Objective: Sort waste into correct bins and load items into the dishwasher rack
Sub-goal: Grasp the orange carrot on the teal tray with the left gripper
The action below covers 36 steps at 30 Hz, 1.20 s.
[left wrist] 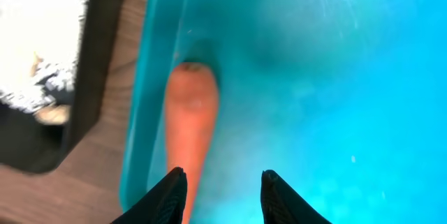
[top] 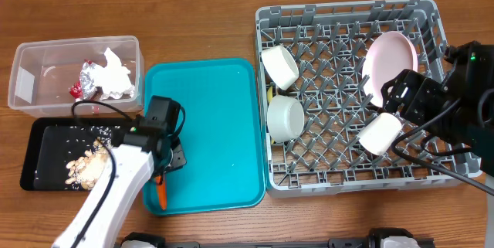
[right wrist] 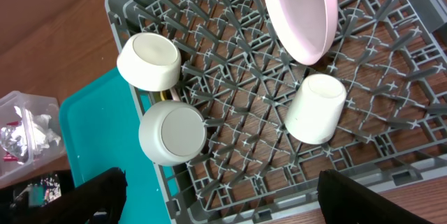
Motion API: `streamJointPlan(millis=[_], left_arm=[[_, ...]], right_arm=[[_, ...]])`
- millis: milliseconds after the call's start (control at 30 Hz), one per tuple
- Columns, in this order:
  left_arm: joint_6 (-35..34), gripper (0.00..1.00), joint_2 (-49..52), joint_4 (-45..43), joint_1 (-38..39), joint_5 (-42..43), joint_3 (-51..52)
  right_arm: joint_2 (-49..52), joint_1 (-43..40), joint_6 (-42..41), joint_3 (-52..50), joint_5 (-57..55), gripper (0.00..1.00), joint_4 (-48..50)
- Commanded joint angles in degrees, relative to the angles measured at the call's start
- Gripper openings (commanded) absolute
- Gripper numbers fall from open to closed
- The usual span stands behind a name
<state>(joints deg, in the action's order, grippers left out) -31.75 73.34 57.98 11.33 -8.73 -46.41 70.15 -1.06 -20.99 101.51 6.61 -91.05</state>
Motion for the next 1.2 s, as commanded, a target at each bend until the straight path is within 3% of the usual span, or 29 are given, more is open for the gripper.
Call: streamJointPlan(millis=[0, 167, 333, 533, 667, 1033, 1167], left_arm=[[-3.26, 0.41, -5.4, 2.54, 0.31, -3.02, -0.02], [-5.22, 0.47, -9.14, 1.92, 0.26, -4.0, 3.74], [-8.74, 0.54, -8.83, -4.76, 0.22, -5.38, 11.3], [-10.27, 0.52, -8.83, -12.81, 0.22, -5.44, 16.44], [-10.27, 0.42, -8.76, -14.69, 0.22, -5.99, 17.46], [-10.73, 0.49, -5.81, -20.57, 0.22, -8.39, 19.8], [-10.71, 0.41, -3.82, -22.69, 0.22, -8.35, 19.8]], right_arm=[[0.07, -0.2, 0.15, 0.13, -0.55, 0.91, 0.24], [0.04, -0.2, 0.15, 0.13, -0.55, 0.91, -0.15], [0.07, -0.2, 0.15, 0.13, -0.55, 0.91, -0.28], [0.07, -0.2, 0.13, 0.13, -0.55, 0.91, -0.2], [0.07, -0.2, 0.15, 0.13, -0.55, 0.91, -0.24], [0.04, -0.2, -0.07, 0.13, -0.52, 0.91, -0.42], [0.04, -0.2, -0.04, 0.13, -0.5, 0.91, -0.42]])
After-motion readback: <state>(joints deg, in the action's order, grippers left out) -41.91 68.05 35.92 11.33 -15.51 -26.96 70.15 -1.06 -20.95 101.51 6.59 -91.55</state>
